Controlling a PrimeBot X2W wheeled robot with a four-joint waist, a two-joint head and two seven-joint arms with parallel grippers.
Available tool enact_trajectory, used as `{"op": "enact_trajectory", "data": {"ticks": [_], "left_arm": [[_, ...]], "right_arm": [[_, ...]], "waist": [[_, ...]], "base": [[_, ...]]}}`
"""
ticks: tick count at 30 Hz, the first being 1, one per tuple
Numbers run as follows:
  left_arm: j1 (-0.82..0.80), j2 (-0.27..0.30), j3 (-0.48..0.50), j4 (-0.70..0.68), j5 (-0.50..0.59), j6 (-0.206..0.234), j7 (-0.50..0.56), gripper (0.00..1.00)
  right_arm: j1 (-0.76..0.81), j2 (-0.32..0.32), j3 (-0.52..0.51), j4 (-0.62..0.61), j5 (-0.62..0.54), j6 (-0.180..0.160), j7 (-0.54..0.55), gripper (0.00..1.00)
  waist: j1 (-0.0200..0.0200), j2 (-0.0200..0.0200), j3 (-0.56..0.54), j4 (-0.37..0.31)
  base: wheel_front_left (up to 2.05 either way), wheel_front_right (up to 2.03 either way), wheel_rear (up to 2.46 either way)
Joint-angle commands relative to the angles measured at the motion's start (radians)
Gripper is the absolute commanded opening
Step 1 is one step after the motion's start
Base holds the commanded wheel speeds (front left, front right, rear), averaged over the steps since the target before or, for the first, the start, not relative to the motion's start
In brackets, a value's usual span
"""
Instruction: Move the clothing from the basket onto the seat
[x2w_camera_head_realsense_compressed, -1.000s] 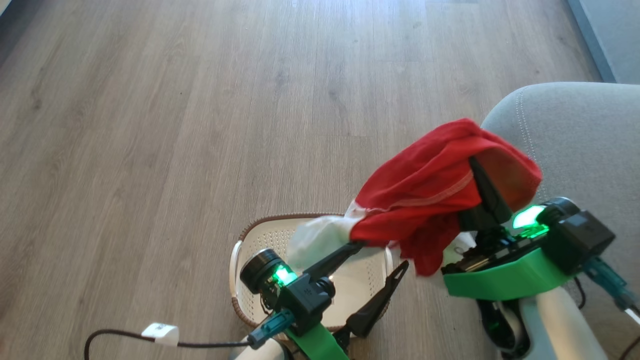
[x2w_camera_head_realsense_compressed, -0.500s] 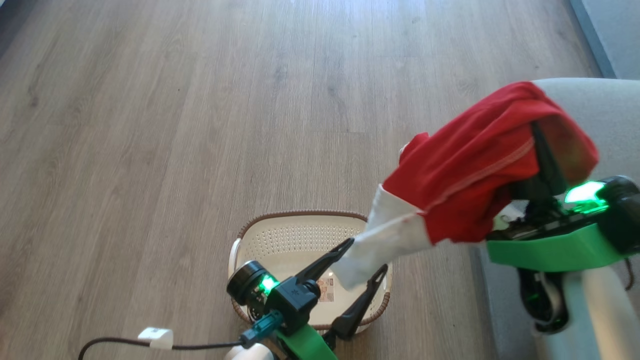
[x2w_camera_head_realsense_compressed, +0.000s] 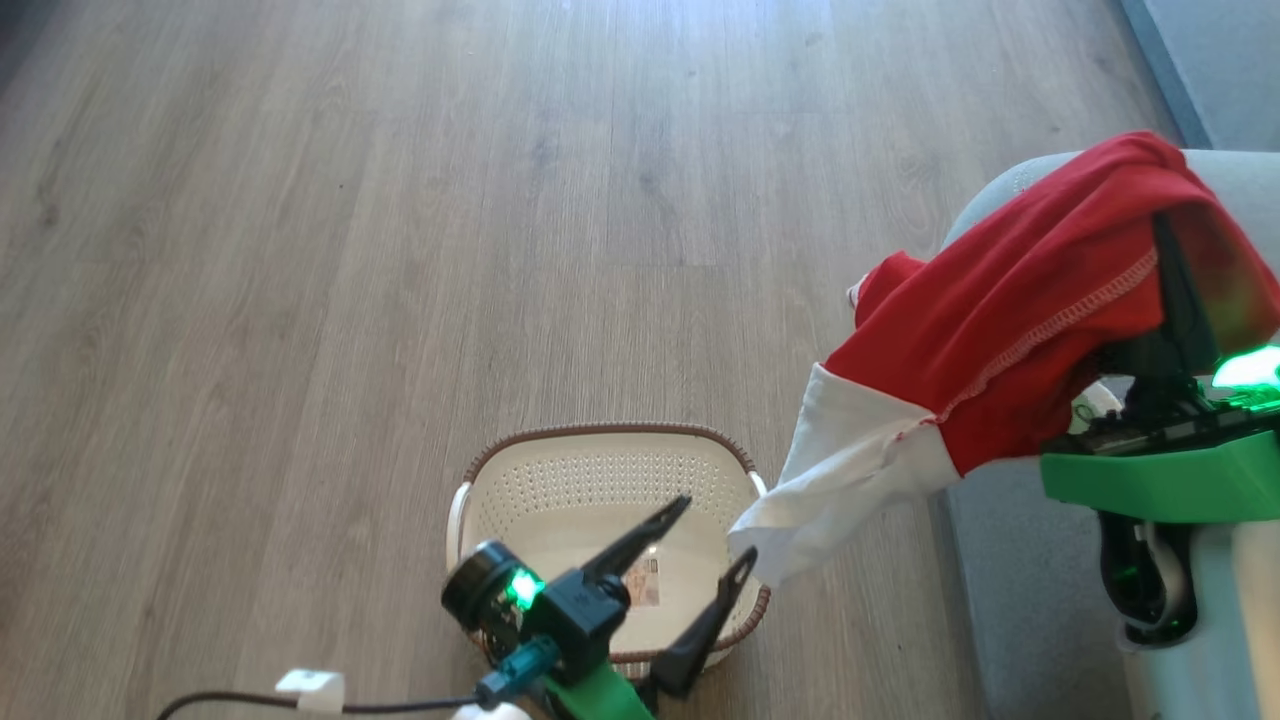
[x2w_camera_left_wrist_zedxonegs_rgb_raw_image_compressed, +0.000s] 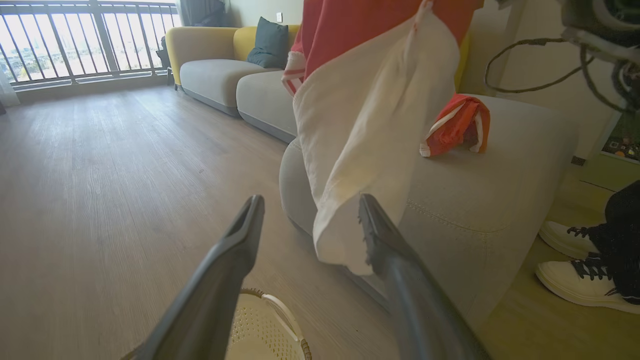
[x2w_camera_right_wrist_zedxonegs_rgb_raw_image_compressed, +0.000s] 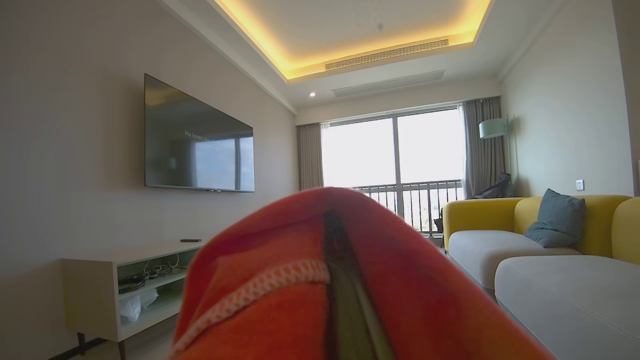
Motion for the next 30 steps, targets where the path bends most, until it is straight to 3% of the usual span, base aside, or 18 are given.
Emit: {"op": "enact_trajectory", "data": {"ticks": [1,21,30], "left_arm": [[-0.013,0.006,0.019,-0.020,0.005,-0.001,-0.005,1.00],[0.024,0.033,-0.007,0.027,0.010,-0.001,-0.005,1.00],[0.021,0.026,0.010,0.015,0.009,-0.001,-0.005,1.00]], "right_arm": [[-0.047,-0.010,0.012,-0.041,0.000,0.000,-0.006,0.00],[-0.024,-0.011,-0.035,-0.031,-0.013,0.000,-0.006,0.00],[-0.041,-0.015,-0.048,-0.031,-0.026,0.000,-0.006,0.00]], "waist": [[0.0000,0.0000,-0.001,-0.004],[0.0000,0.0000,0.011,-0.055],[0.0000,0.0000,0.041,-0.146]], "base": [[0.00,0.00,0.00],[0.00,0.00,0.00],[0.00,0.00,0.00]]}}
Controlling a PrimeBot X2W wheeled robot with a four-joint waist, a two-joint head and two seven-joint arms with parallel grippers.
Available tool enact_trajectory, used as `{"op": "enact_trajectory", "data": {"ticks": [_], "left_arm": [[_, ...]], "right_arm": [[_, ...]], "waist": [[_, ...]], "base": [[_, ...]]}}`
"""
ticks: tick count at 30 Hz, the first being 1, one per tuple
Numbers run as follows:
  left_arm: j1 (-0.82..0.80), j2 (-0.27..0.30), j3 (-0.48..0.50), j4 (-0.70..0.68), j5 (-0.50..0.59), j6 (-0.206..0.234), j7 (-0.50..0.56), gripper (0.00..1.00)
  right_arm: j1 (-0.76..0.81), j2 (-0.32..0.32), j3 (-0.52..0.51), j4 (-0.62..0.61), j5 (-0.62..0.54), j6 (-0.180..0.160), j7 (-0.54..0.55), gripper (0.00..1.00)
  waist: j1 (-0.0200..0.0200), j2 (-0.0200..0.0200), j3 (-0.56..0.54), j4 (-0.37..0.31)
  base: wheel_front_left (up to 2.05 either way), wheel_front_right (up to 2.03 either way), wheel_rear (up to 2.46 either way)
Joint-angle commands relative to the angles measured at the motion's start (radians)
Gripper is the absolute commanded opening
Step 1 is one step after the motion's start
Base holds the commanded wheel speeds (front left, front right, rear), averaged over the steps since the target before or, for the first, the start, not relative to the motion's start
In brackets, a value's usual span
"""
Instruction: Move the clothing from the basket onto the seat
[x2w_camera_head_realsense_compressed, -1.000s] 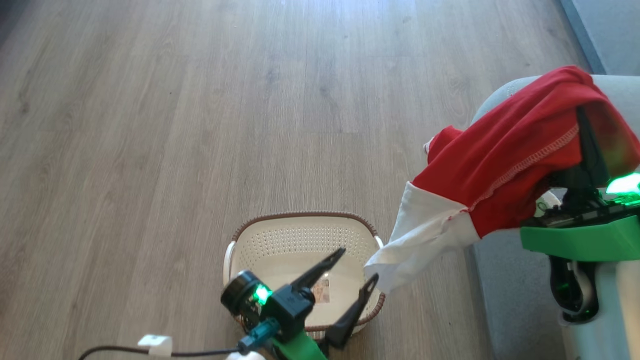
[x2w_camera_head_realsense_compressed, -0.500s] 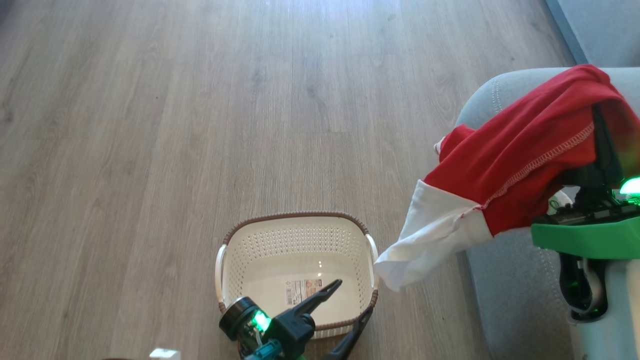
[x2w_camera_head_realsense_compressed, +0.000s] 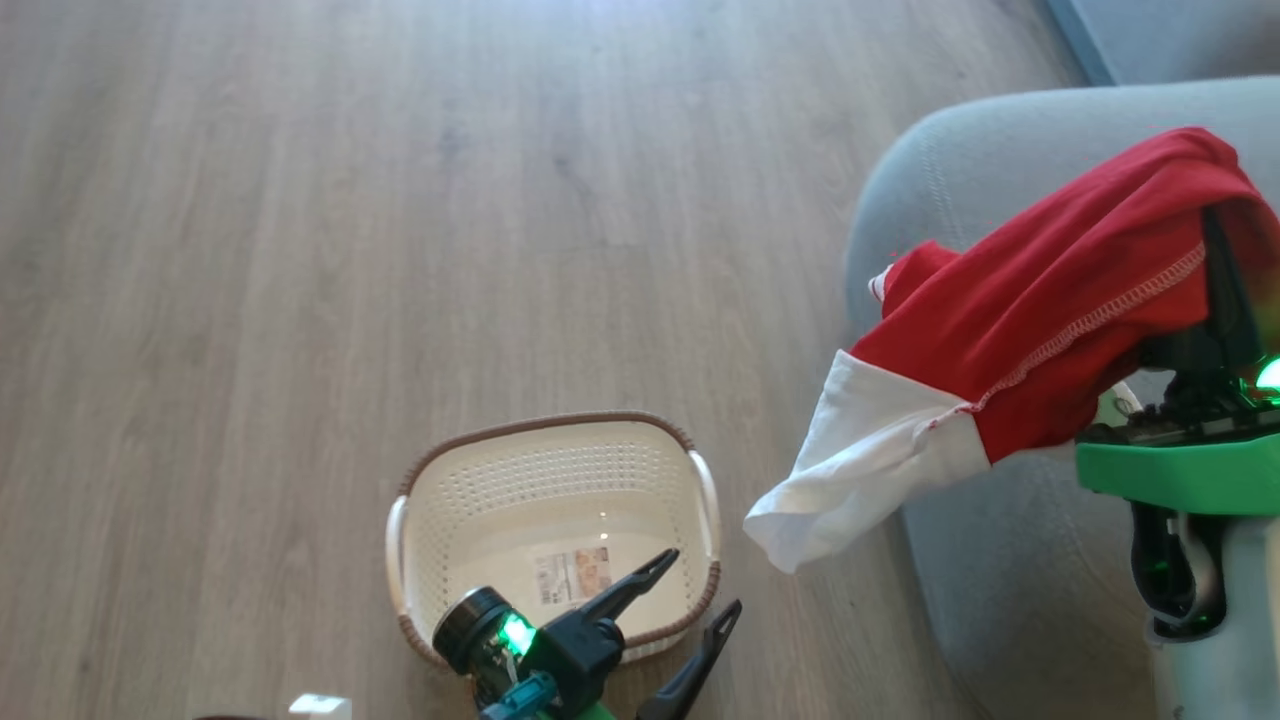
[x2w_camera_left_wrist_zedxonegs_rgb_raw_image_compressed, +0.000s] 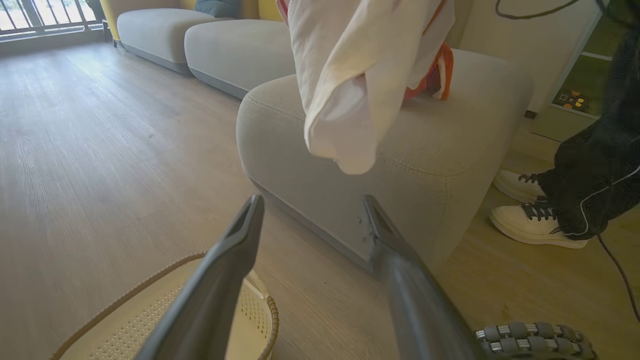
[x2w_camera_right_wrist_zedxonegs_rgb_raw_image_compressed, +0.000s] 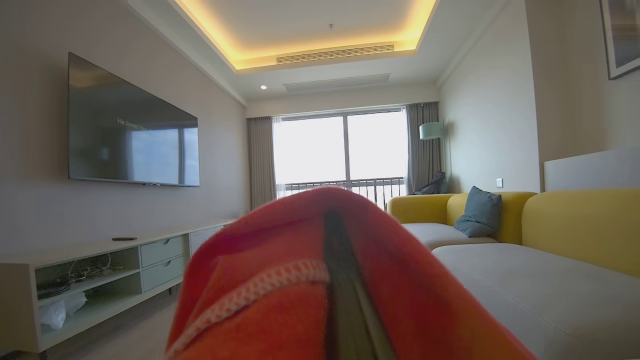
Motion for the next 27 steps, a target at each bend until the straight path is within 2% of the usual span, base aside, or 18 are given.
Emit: {"op": "enact_trajectory", "data": {"ticks": [1,6,19,27], "left_arm": [[-0.032,-0.007,0.036,-0.036,-0.001,-0.001,-0.005,1.00],[-0.040,-0.009,0.036,-0.040,0.001,-0.001,-0.005,1.00],[-0.062,-0.018,0.014,-0.048,0.000,-0.001,-0.005,1.00],[-0.064,-0.032,0.016,-0.050,-0.002,-0.001,-0.005,1.00]], "right_arm": [[-0.043,-0.013,0.012,-0.036,-0.009,0.000,-0.006,0.00],[-0.045,-0.013,-0.009,-0.042,-0.012,0.000,-0.006,0.00],[-0.044,-0.009,-0.080,-0.060,-0.029,0.000,-0.006,0.00],[-0.035,-0.017,-0.110,-0.059,-0.030,0.000,-0.006,0.00]], "waist": [[0.0000,0.0000,0.017,-0.045],[0.0000,0.0000,0.036,-0.109],[0.0000,0.0000,0.056,-0.349],[0.0000,0.0000,0.039,-0.431]], "base": [[0.00,0.00,0.00],[0.00,0.00,0.00],[0.00,0.00,0.00],[0.00,0.00,0.00]]}}
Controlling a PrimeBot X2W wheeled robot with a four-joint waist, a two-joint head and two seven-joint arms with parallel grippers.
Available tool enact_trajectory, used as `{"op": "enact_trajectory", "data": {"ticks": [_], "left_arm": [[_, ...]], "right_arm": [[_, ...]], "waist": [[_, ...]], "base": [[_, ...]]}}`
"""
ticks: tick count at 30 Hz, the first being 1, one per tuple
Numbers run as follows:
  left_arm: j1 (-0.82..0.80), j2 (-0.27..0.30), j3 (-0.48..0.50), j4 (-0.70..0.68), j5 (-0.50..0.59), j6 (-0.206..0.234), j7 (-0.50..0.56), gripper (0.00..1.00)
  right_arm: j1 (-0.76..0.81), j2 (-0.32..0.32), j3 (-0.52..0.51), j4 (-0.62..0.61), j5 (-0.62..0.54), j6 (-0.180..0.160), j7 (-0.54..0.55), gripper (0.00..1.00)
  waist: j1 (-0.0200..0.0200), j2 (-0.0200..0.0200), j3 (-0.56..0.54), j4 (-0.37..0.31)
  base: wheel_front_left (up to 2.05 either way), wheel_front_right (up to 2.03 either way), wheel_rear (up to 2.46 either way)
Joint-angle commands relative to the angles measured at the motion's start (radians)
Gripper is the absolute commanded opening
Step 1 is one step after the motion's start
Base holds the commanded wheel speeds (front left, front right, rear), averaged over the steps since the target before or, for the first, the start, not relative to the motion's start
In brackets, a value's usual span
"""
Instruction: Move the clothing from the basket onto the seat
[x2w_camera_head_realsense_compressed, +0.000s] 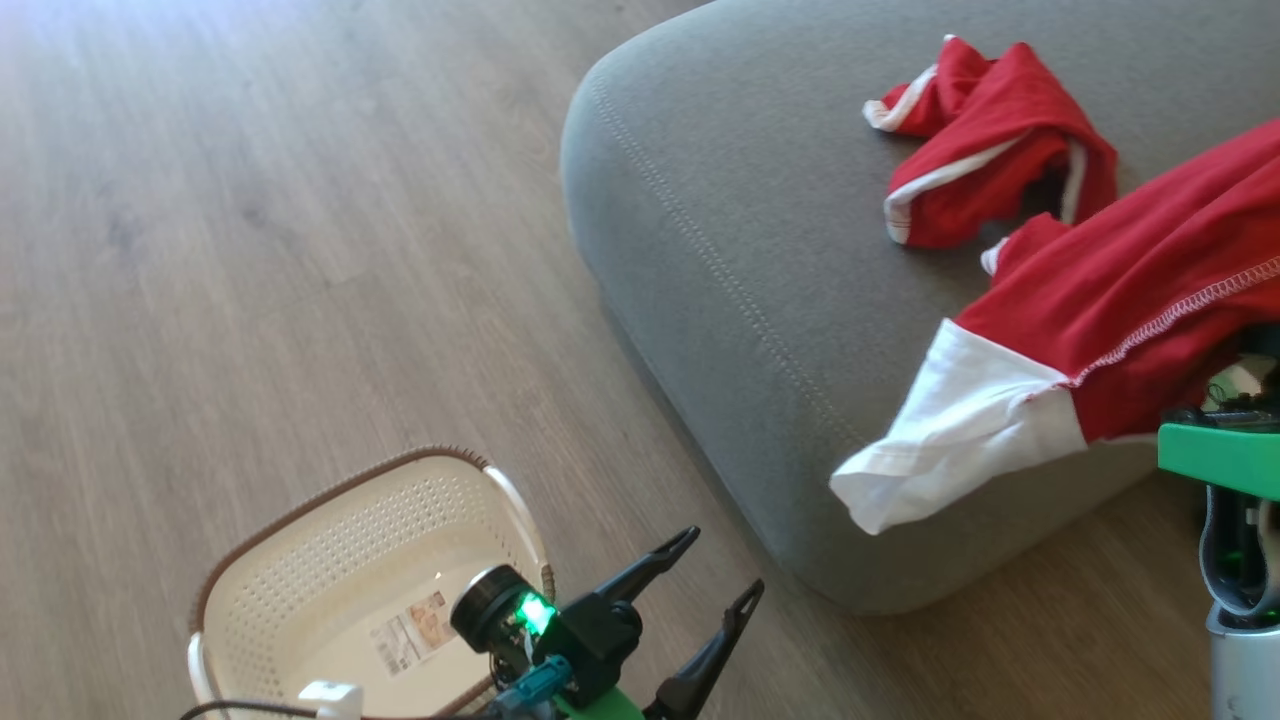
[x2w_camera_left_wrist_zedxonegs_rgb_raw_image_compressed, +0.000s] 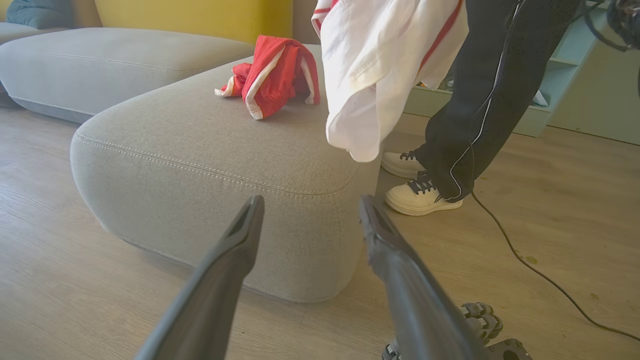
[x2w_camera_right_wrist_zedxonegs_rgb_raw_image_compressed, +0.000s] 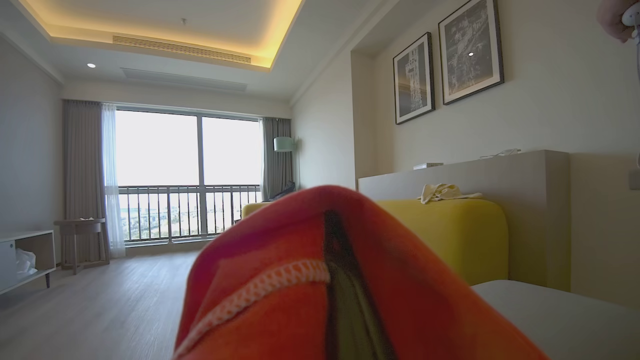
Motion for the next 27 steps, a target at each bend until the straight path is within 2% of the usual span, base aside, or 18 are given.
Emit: {"op": "enact_trajectory", "data": {"ticks": [1,17,21,27], "left_arm": [[-0.038,-0.012,0.026,-0.034,-0.002,-0.001,-0.005,1.00],[-0.036,-0.018,0.028,-0.030,0.002,-0.001,-0.005,1.00],[-0.053,-0.011,0.025,-0.032,0.009,-0.001,-0.005,1.00],[-0.107,0.026,0.017,-0.037,0.025,-0.001,-0.005,1.00]], "right_arm": [[-0.033,-0.018,0.019,-0.035,-0.003,0.000,-0.006,0.00],[-0.038,-0.005,-0.022,-0.014,0.002,0.000,-0.006,0.00],[-0.078,-0.013,-0.042,0.027,0.005,0.000,-0.006,0.00],[-0.217,-0.066,-0.040,0.061,0.004,0.000,-0.006,0.00]], "waist": [[0.0000,0.0000,-0.006,-0.014],[0.0000,0.0000,0.018,0.001],[0.0000,0.0000,0.054,0.011],[0.0000,0.0000,0.165,0.025]], "base": [[0.00,0.00,0.00],[0.00,0.00,0.00],[0.00,0.00,0.00],[0.00,0.00,0.00]]}}
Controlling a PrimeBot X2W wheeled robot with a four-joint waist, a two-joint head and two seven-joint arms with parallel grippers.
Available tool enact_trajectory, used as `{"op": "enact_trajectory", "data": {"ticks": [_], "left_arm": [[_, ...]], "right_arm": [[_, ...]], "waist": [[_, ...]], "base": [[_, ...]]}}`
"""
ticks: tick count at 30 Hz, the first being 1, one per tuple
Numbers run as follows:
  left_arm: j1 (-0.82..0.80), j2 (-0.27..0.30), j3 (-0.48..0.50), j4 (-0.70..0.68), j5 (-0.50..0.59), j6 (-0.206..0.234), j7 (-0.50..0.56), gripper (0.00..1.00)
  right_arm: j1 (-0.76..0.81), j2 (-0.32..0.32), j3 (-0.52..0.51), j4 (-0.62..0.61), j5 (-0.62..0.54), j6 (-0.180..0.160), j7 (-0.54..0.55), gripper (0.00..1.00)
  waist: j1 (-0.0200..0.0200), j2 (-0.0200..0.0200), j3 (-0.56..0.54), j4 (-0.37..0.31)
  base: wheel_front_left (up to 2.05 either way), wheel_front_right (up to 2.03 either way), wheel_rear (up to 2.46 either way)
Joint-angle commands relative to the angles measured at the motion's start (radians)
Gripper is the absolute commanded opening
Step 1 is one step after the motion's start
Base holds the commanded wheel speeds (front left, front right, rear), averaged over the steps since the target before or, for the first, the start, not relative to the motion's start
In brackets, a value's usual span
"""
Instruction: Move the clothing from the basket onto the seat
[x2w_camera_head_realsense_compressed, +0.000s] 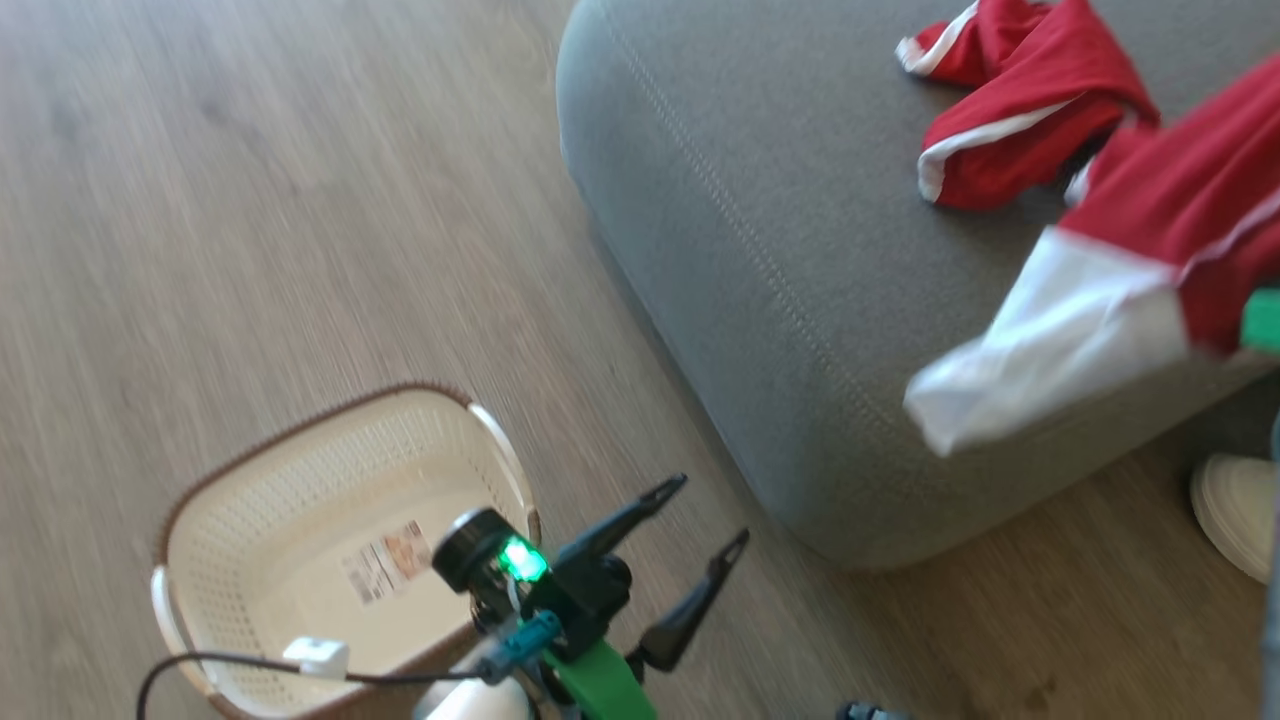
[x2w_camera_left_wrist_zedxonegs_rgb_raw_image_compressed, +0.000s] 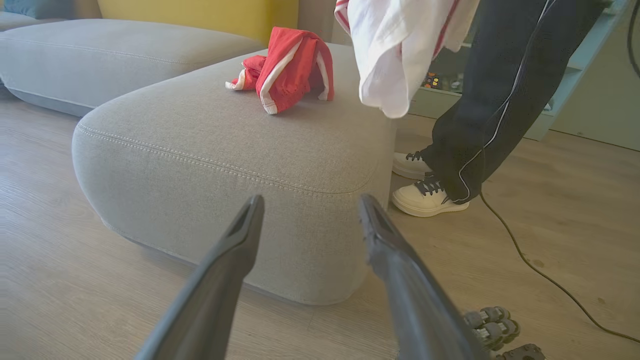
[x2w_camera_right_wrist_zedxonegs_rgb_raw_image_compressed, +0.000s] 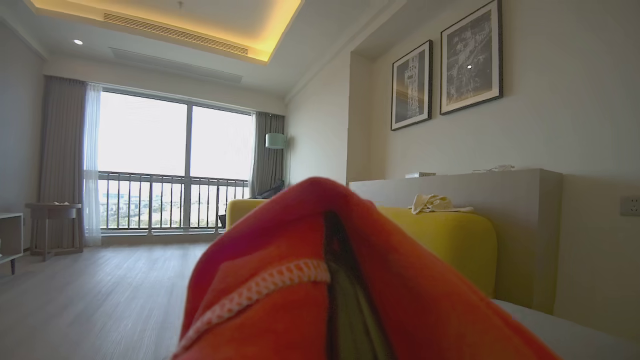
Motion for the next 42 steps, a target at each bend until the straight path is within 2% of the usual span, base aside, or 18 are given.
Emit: {"op": "enact_trajectory", "data": {"ticks": [1,7,9,15,23,35,42], "left_arm": [[-0.039,0.009,0.017,-0.030,0.004,-0.001,-0.005,1.00],[-0.099,0.078,-0.022,-0.018,0.008,-0.001,-0.005,1.00],[-0.124,0.104,-0.038,-0.019,0.010,-0.001,-0.005,1.00],[-0.185,0.158,-0.052,-0.024,0.011,-0.001,-0.005,1.00],[-0.238,0.215,-0.106,-0.024,0.017,-0.001,-0.005,1.00],[-0.274,0.209,-0.101,-0.024,0.017,-0.001,-0.005,1.00],[-0.280,0.208,-0.095,-0.025,0.020,-0.001,-0.005,1.00]], "right_arm": [[-0.063,-0.030,0.014,-0.025,-0.001,0.000,-0.006,0.00],[-0.271,-0.078,0.017,0.019,-0.003,0.000,-0.006,0.00],[-0.349,-0.079,0.001,0.046,0.029,0.000,-0.006,0.00],[-0.561,-0.139,-0.051,0.183,0.062,0.000,-0.006,0.00],[-0.807,-0.212,-0.070,0.382,0.011,0.000,-0.006,0.00],[-0.912,-0.253,-0.247,0.764,-0.070,0.000,-0.006,0.00],[-0.906,-0.252,-0.332,0.890,-0.160,0.000,-0.006,0.00]], "waist": [[0.0000,0.0000,0.062,0.008],[0.0000,0.0000,0.186,0.002],[0.0000,0.0000,0.227,0.001],[0.0000,0.0000,0.326,0.009],[0.0000,0.0000,0.415,0.043],[0.0000,0.0000,0.467,0.113],[0.0000,0.0000,0.483,0.133]], "base": [[0.00,0.00,0.00],[0.00,0.00,0.00],[0.00,0.00,0.00],[0.00,0.00,0.00],[0.00,0.00,0.00],[0.00,0.00,0.00],[0.00,0.00,0.00]]}}
